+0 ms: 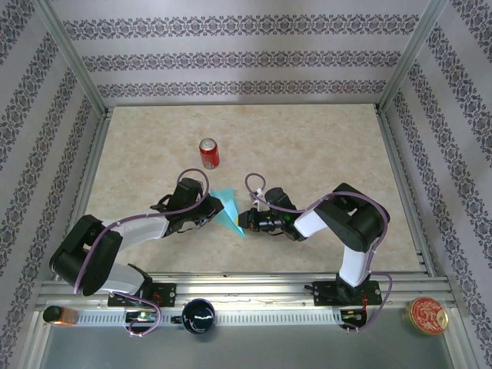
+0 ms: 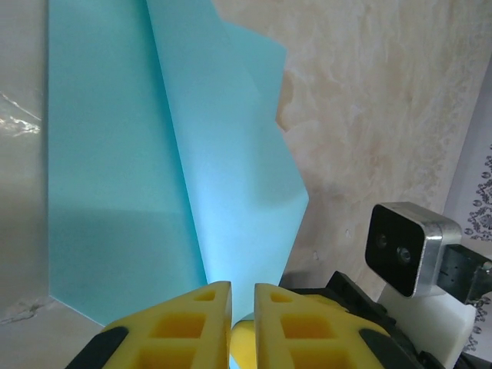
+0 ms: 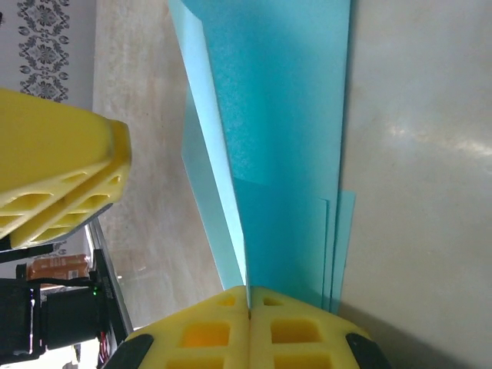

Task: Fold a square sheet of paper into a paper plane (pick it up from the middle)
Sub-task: Fourth fold the wing at the center of the table.

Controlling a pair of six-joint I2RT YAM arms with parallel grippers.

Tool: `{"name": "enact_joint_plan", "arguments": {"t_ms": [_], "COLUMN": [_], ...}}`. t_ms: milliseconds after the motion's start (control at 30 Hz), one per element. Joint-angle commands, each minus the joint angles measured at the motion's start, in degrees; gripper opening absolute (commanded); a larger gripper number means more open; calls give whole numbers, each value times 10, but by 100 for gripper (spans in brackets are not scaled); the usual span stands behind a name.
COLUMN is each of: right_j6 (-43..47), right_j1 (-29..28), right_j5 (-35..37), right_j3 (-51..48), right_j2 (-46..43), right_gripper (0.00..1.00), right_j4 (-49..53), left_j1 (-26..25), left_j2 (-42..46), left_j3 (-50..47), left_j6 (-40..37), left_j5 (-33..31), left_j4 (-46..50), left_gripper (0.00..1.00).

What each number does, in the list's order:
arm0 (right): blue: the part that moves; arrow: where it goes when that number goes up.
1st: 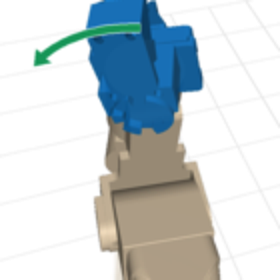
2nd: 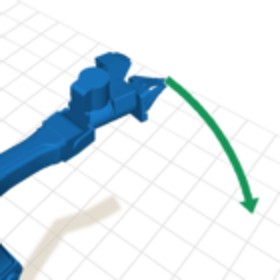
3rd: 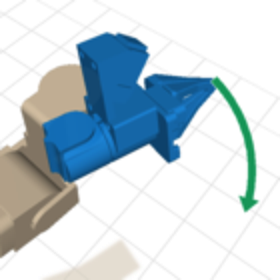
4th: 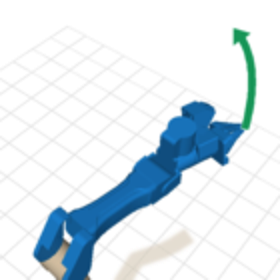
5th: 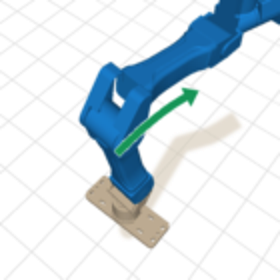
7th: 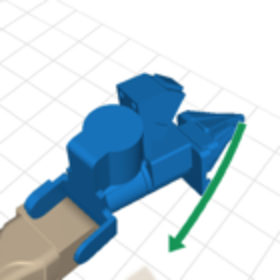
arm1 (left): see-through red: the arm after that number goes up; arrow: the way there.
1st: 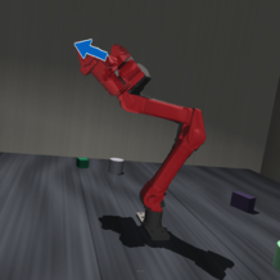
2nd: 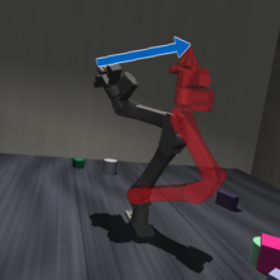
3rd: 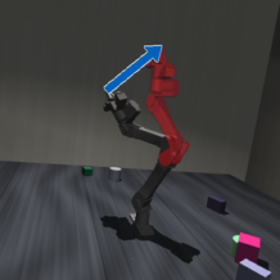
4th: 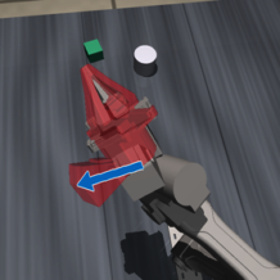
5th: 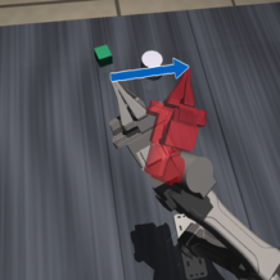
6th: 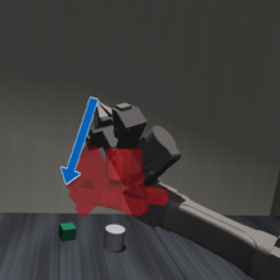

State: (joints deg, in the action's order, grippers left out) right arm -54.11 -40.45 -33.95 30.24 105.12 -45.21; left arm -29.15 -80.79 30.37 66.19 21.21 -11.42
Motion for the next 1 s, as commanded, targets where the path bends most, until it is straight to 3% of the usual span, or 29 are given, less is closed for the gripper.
{"name": "enact_joint_plan", "arguments": {"t_ms": [0,467,967], "right_j6": [-13,-14,-11], "right_j1": [6,7,11], "right_j5": [-9,2,-1], "right_j3": [-13,-17,-13], "right_j2": [15,17,18], "right_gripper": [0,0,0], "right_j4": [-23,-5,16], "left_j1": [2,5,9], "left_j2": [-15,-96,-138], "left_j3": [17,49,67], "left_j6": [-16,-33,-44], "left_j5": [19,40,19], "left_j4": [-39,-79,-72], "left_gripper": [14,10,10]}}
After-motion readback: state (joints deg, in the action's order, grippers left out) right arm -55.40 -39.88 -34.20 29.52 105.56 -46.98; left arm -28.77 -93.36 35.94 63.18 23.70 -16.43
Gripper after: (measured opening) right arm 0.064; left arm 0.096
